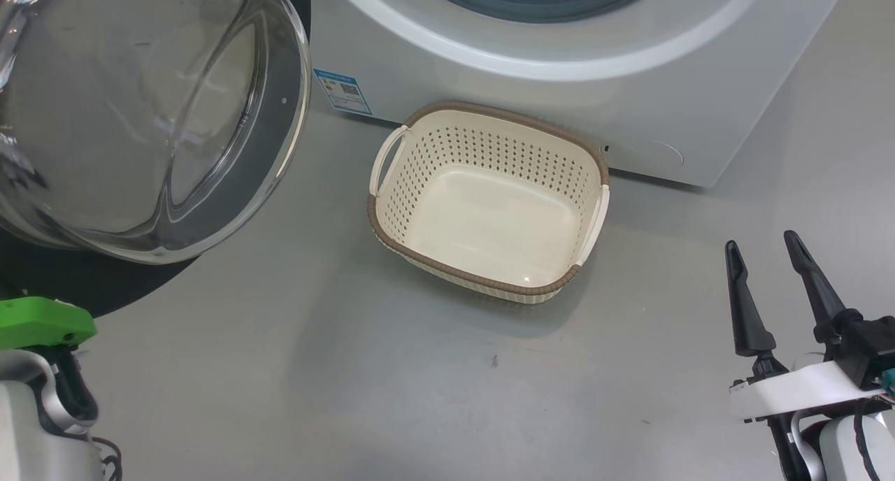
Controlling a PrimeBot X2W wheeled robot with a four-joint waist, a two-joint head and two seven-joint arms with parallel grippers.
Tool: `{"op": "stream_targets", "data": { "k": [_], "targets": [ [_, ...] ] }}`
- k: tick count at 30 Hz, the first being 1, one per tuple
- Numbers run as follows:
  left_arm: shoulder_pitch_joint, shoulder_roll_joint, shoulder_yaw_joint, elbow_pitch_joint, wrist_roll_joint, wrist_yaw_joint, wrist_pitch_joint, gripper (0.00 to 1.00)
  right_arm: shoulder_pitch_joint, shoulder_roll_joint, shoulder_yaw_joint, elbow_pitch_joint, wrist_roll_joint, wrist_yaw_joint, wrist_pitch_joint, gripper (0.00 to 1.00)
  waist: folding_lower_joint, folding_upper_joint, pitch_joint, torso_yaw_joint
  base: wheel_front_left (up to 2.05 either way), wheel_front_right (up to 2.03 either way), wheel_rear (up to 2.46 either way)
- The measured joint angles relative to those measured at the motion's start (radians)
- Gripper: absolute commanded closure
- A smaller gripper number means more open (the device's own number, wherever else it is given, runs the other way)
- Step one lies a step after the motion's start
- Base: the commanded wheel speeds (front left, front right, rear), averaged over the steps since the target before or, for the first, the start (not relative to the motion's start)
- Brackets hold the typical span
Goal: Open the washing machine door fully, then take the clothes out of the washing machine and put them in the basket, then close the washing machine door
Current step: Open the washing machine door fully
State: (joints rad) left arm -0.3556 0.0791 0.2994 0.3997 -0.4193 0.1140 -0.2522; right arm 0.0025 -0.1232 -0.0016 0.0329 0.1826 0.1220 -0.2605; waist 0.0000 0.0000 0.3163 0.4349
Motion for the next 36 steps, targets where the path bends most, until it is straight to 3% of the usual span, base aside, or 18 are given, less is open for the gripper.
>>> {"op": "stream_targets", "data": {
  "k": [14,26,36],
  "targets": [
    [0.025,-0.028,0.012,-0.057,0.074,-0.007,0.0,1.0,-0.001,0.01,0.003,0.018,0.002,0.0,0.0,0.0,0.0,0.0,-0.044,0.003,0.0,0.0,0.0],
    [0.197,-0.053,-0.052,-0.172,0.136,-0.067,0.0,1.0,0.007,0.034,0.044,0.046,0.011,0.0,0.0,0.0,0.0,0.0,-0.116,-0.01,0.0,0.0,0.0],
    [0.311,-0.052,-0.177,-0.249,0.167,-0.129,0.0,1.0,0.031,0.051,0.078,0.064,0.012,0.0,0.0,0.0,0.0,0.0,-0.168,-0.053,0.0,0.0,0.0]
  ]
}}
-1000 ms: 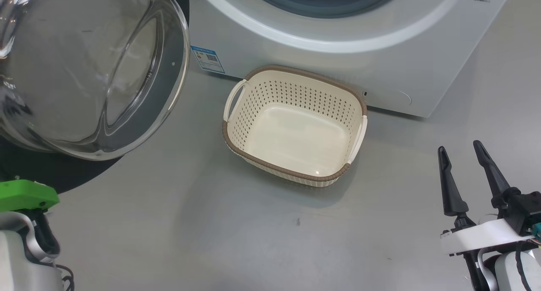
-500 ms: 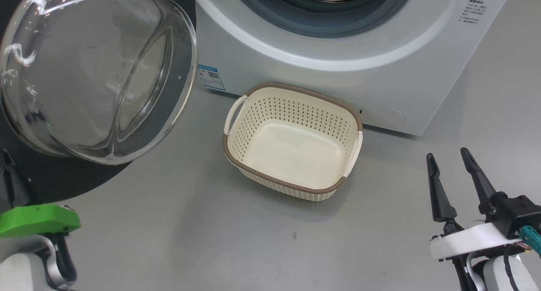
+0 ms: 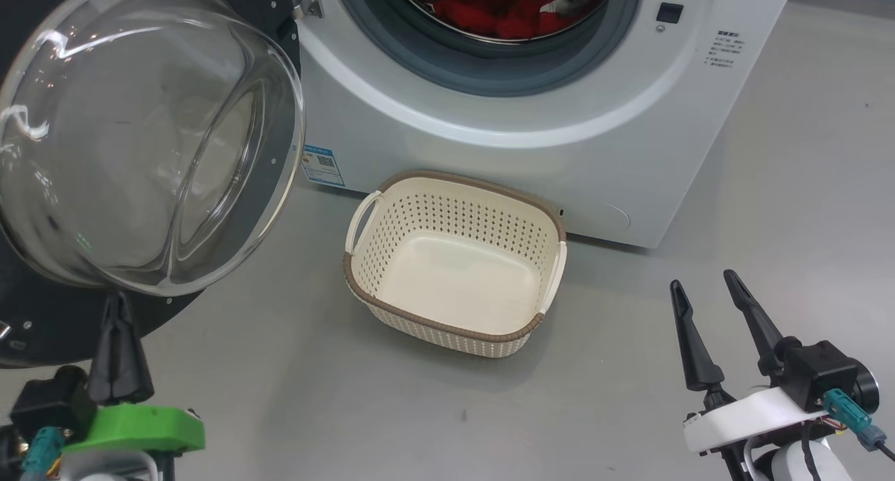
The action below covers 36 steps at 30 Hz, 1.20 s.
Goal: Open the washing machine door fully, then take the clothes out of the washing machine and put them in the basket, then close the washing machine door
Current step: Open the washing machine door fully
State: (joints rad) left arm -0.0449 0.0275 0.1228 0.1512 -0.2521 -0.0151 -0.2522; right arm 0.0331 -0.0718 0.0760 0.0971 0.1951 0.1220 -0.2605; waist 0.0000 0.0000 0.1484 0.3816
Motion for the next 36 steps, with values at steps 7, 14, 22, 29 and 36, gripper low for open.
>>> {"op": "stream_targets", "data": {
  "k": [7,14,22,29,36],
  "targets": [
    [0.041,0.001,-0.096,-0.034,0.009,-0.044,0.0,0.35,0.022,0.008,-0.001,0.005,0.006,0.0,0.0,0.0,0.0,0.0,-0.027,-0.039,0.0,0.0,0.0],
    [0.08,0.004,-0.159,-0.051,-0.008,-0.048,0.0,0.0,0.022,0.013,0.012,0.004,0.007,0.0,0.0,0.0,0.0,0.0,-0.047,-0.086,0.0,0.0,0.0],
    [0.113,0.007,-0.237,-0.048,-0.008,-0.052,0.0,0.0,0.023,0.018,0.005,0.002,0.007,0.0,0.0,0.0,0.0,0.0,-0.06,-0.153,0.0,0.0,0.0],
    [0.113,0.01,-0.265,-0.046,-0.007,-0.05,0.0,0.0,0.034,0.023,0.006,0.002,0.005,0.0,0.0,0.0,0.0,0.0,-0.066,-0.207,0.0,0.0,0.0],
    [0.113,0.011,-0.294,-0.035,-0.026,-0.033,0.0,0.0,0.042,0.026,0.006,0.0,0.005,0.0,0.0,0.0,0.0,0.0,-0.071,-0.27,0.0,0.0,0.0]
  ]
}}
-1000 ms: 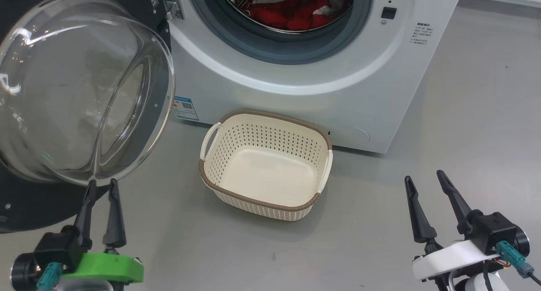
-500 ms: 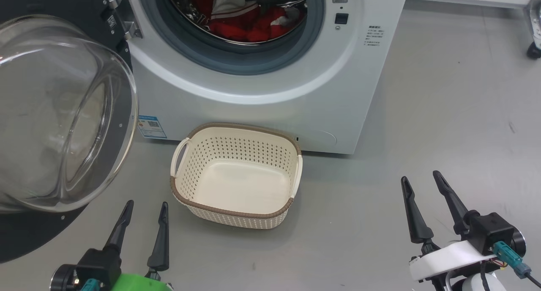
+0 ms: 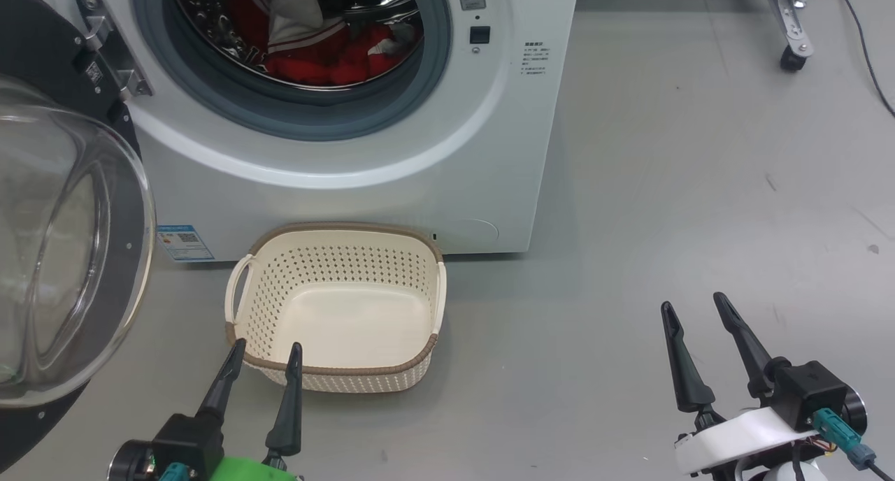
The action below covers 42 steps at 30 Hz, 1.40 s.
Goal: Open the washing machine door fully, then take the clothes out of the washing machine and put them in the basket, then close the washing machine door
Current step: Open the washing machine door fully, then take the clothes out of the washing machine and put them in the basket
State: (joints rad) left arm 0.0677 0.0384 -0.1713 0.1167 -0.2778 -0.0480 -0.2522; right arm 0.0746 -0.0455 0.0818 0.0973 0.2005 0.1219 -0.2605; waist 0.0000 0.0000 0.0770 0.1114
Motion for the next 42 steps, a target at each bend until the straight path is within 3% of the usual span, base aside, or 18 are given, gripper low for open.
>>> {"op": "stream_targets", "data": {
  "k": [9,26,42],
  "targets": [
    [-0.001,0.003,-0.04,0.01,-0.004,0.018,0.0,0.0,0.022,0.002,-0.015,-0.012,0.0,-0.001,0.0,0.0,0.0,0.0,-0.001,-0.052,0.0,0.0,0.0],
    [-0.002,0.003,-0.055,0.026,-0.008,0.073,0.0,0.0,0.038,0.005,-0.016,-0.018,0.0,-0.001,0.0,0.0,0.0,0.0,-0.011,-0.064,0.0,0.0,0.0],
    [-0.004,0.003,-0.078,0.029,-0.009,0.087,0.0,0.0,0.039,0.005,-0.016,-0.025,0.002,-0.001,0.0,0.0,0.0,0.0,-0.017,-0.068,0.01,-0.01,0.0]
  ]
}}
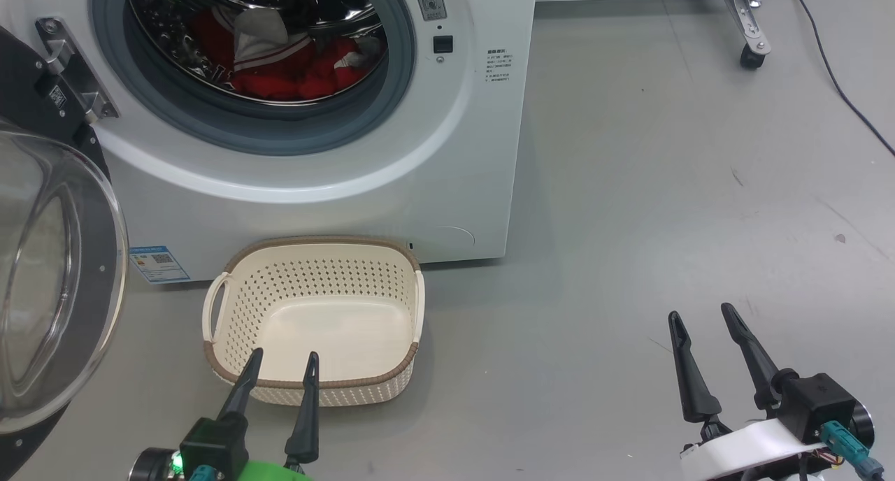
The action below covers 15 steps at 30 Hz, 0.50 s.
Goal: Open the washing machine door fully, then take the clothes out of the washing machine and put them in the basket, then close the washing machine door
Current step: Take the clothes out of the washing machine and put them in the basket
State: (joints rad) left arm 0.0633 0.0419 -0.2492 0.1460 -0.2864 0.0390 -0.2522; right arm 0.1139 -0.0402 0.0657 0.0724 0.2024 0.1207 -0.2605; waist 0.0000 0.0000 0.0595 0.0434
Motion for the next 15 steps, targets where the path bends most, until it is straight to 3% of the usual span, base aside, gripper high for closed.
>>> {"op": "stream_targets", "data": {
  "k": [15],
  "targets": [
    [-0.002,0.0,-0.007,0.007,0.011,0.018,0.0,0.0,0.002,0.0,0.006,-0.001,0.01,0.0,0.0,0.0,0.0,0.0,-0.008,0.001,0.41,-0.41,0.0]
  ]
}}
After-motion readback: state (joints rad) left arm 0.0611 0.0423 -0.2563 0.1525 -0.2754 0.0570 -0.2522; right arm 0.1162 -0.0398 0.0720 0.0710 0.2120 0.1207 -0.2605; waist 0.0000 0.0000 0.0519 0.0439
